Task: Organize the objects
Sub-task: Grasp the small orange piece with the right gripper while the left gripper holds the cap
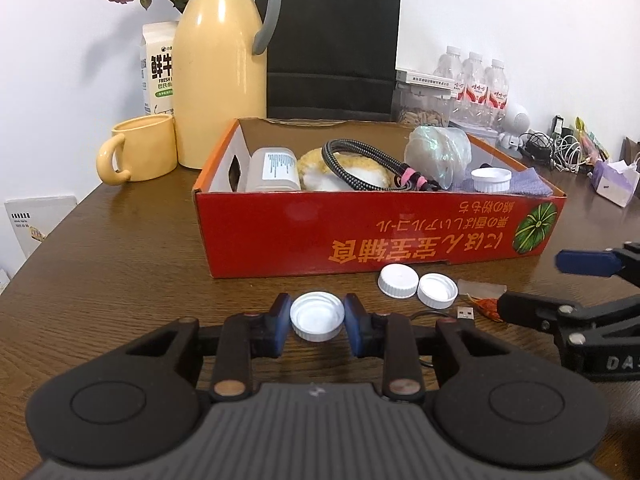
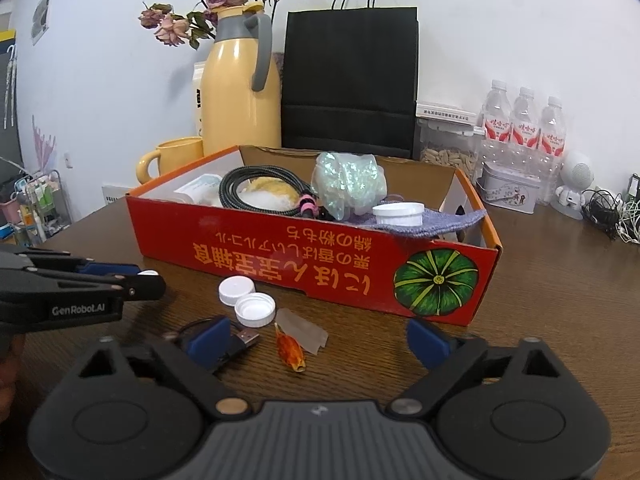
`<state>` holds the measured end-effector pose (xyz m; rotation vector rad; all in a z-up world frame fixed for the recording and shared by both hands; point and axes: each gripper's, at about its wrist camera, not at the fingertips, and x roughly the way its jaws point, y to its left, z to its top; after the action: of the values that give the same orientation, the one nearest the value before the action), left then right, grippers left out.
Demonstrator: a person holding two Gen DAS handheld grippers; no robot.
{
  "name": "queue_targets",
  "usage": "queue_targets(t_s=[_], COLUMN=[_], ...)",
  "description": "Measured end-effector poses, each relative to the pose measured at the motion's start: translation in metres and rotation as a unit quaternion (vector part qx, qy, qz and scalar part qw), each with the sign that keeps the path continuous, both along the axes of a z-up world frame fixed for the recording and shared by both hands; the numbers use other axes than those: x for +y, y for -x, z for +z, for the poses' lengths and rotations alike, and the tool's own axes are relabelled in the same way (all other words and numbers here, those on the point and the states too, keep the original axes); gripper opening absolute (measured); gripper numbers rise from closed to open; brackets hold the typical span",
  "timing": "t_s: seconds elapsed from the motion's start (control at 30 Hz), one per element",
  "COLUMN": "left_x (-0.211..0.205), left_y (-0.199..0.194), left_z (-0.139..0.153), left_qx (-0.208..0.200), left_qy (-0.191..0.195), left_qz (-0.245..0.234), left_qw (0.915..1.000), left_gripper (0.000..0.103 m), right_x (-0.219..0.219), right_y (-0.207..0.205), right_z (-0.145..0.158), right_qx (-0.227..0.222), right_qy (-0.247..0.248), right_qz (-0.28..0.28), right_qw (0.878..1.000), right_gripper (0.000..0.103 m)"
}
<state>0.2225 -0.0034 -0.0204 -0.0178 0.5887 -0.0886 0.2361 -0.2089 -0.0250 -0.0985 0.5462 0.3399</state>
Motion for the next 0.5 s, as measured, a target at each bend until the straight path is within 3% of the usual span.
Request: queue_targets(t_s=[0.03,0.1,0.17,0.37,0.5], left_x=[0.0001,0.0001,0.0001,-0.0003,-0.0004], left_y=[0.0000,0.0000,0.0002,0.0006,0.0008], left_z=[0.0000,-0.0002,-0.0001,-0.0001,-0.0001], left_qx=[0.000,0.000,0.000,0.000,0.000], left_qy=[0.000,0.000,0.000,0.000,0.000], left_qz=[0.000,0.000,0.001,0.000,0.000], left_qw=[1.0000,1.0000,1.0000,1.0000,1.0000], left_gripper=[0.029,0.029,0.029,0.029,0.029], right_x=[0.0000,0.0006,0.0013,0.0050,0.0070], right_y=[-0.0002,-0.0005,-0.0005,0.0009,0.0000], right_z=[-0.0002,-0.0009,-0.0016,-0.0030,-0.0053], right_qx=[0.002,0.005,0.009,0.013,0.020], right_qy=[-0.001,-0.001,-0.004,-0.003,-0.002], right_qz=[0.002,0.006,0.013,0.027,0.034], right_qw=[1.000,1.000,1.000,1.000,0.999], right_gripper=[0.076,0.048,0.038,0.024,0.023])
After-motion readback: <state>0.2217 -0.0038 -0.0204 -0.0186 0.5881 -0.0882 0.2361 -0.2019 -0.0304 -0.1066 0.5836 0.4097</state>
